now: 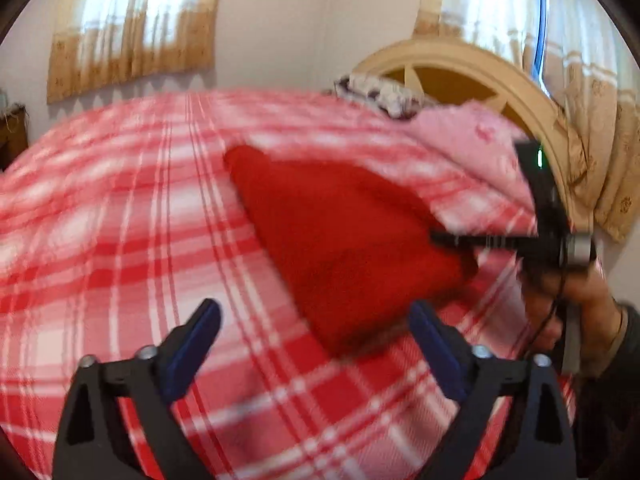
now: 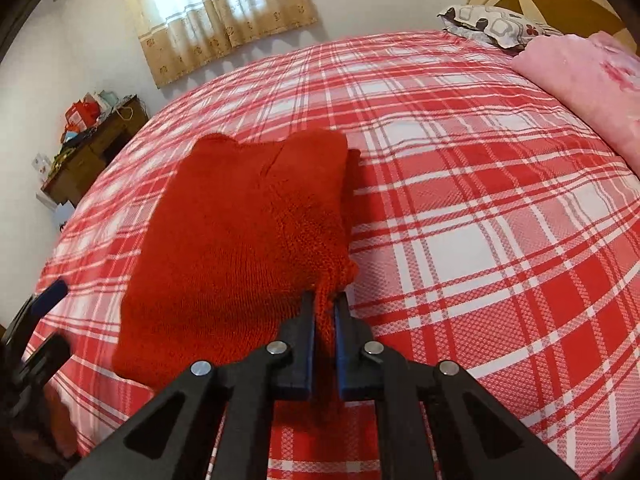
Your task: Fold small clothes
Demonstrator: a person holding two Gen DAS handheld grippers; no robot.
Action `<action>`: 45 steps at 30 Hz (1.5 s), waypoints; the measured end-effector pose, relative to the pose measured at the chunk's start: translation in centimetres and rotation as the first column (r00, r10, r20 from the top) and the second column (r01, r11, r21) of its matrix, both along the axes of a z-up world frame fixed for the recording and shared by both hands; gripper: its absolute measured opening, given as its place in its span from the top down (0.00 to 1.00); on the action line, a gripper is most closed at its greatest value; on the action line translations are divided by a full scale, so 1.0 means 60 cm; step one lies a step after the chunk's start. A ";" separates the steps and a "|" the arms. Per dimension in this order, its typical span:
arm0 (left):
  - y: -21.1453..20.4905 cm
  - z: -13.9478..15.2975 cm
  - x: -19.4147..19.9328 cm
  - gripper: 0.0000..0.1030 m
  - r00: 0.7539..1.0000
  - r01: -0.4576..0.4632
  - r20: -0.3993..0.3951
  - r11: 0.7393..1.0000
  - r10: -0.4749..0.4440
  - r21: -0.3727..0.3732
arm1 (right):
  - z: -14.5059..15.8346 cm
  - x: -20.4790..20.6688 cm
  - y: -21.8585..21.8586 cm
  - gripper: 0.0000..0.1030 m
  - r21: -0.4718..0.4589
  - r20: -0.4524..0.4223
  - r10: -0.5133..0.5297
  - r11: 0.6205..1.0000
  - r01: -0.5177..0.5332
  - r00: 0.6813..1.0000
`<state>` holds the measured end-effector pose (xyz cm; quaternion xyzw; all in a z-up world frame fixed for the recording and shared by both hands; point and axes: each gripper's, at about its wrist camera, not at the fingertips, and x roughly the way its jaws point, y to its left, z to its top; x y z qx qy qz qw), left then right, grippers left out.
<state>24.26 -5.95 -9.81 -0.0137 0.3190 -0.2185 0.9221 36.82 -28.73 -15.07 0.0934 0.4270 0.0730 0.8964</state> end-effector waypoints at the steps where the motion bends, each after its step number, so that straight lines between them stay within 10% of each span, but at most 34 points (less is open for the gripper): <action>1: -0.007 0.006 0.010 0.00 1.000 -0.012 0.022 1.000 0.012 0.016 | 0.008 -0.001 0.002 0.93 0.002 0.010 -0.003 1.000 0.003 1.000; 7: -0.062 -0.058 0.112 0.00 0.997 -0.035 -0.058 0.981 0.047 0.192 | 0.091 -0.010 0.034 0.77 -0.021 0.193 0.036 0.999 -0.033 0.980; 9: -0.067 -0.077 0.114 0.00 0.996 -0.024 -0.077 0.986 0.037 0.168 | 0.100 0.009 0.055 0.60 0.017 0.196 0.121 0.992 -0.126 0.973; 16: -0.063 -0.073 0.090 0.00 0.998 -0.013 -0.064 0.991 0.022 0.132 | 0.007 0.114 0.044 0.64 0.050 -0.035 0.107 0.993 -0.106 0.994; 21: -0.010 -0.044 0.086 0.00 0.996 -0.088 -0.027 0.994 0.087 -0.061 | -0.006 0.095 0.024 0.68 0.053 0.019 0.121 0.991 -0.121 0.993; 29: -0.043 -0.073 0.118 0.00 0.989 -0.099 -0.106 0.993 0.105 0.059 | -0.002 0.093 0.022 0.66 0.051 0.047 0.160 0.985 -0.162 0.986; 45: -0.025 -0.088 0.132 0.00 0.980 -0.044 -0.196 0.996 0.029 -0.072 | -0.027 0.167 -0.060 0.38 0.218 -0.010 0.058 0.974 -0.055 0.998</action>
